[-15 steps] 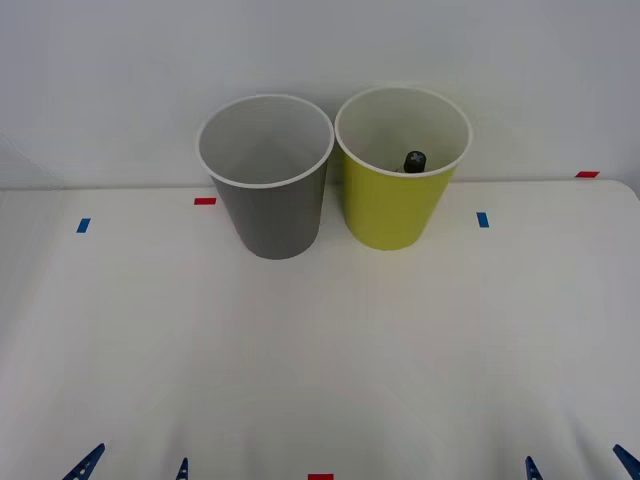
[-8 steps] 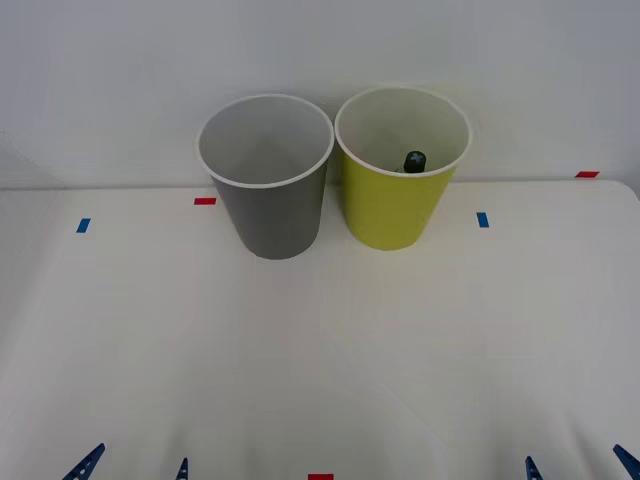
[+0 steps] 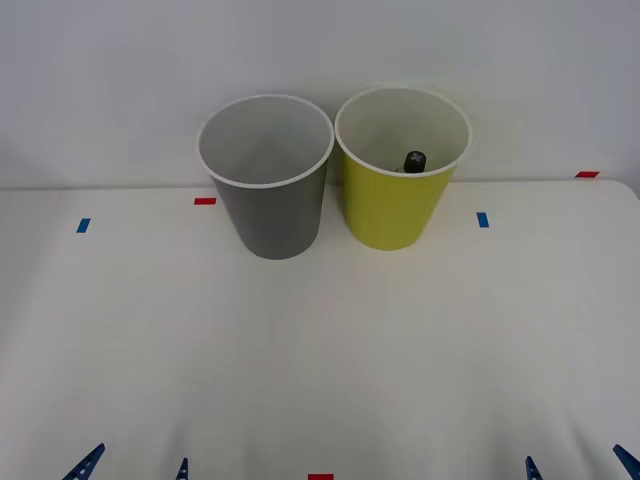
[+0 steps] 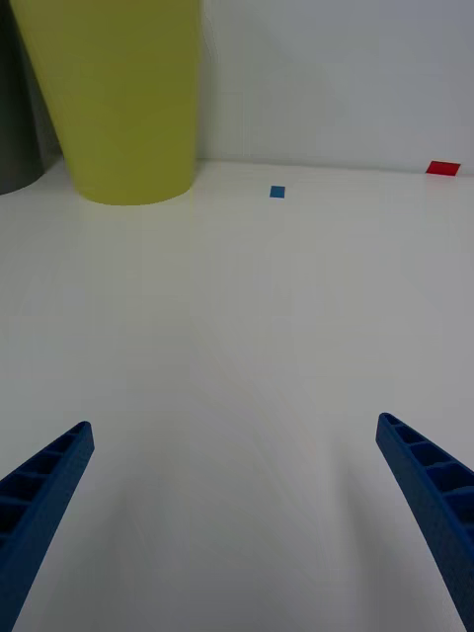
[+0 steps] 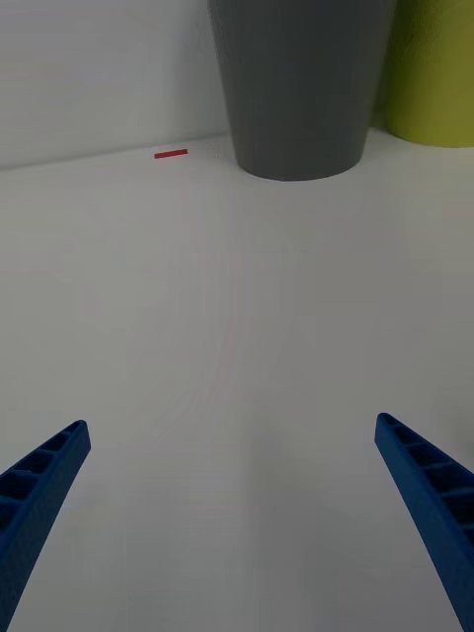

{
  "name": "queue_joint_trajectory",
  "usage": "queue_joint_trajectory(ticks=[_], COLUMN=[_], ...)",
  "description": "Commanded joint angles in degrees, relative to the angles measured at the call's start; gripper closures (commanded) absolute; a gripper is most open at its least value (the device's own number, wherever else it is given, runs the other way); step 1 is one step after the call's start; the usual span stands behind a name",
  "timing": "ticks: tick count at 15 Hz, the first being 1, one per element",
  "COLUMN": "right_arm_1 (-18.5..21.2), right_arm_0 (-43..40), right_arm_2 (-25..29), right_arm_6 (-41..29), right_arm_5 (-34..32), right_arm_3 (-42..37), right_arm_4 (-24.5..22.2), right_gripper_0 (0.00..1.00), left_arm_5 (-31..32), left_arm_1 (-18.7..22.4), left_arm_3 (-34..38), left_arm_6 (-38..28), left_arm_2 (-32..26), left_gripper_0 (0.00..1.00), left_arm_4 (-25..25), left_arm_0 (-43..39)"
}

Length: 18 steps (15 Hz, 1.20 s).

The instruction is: Put cans in the gray bin and PET bottles in the light green bin.

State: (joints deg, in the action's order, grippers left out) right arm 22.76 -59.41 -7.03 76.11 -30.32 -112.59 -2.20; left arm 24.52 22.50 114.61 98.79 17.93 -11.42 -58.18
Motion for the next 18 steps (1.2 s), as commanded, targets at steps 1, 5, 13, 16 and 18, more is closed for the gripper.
queue_joint_trajectory(ticks=[1,5,13,16,18], right_arm_1=[0.0,0.0,0.0,0.0,0.0], right_arm_0=[0.0,0.0,0.0,0.0,0.0], right_arm_2=[0.0,0.0,0.0,0.0,0.0], right_arm_6=[0.0,0.0,0.0,0.0,0.0], right_arm_5=[0.0,0.0,0.0,0.0,0.0], right_arm_3=[0.0,0.0,0.0,0.0,0.0], right_arm_4=[0.0,0.0,0.0,0.0,0.0], right_gripper_0=[0.0,0.0,0.0,0.0,0.0], left_arm_5=[0.0,0.0,0.0,0.0,0.0], left_arm_1=[0.0,0.0,0.0,0.0,0.0], left_arm_3=[0.0,0.0,0.0,0.0,0.0], left_arm_6=[0.0,0.0,0.0,0.0,0.0], left_arm_2=[0.0,0.0,0.0,0.0,0.0], left_gripper_0=[0.0,0.0,0.0,0.0,0.0], left_arm_4=[0.0,0.0,0.0,0.0,0.0], left_arm_0=[0.0,0.0,0.0,0.0,0.0])
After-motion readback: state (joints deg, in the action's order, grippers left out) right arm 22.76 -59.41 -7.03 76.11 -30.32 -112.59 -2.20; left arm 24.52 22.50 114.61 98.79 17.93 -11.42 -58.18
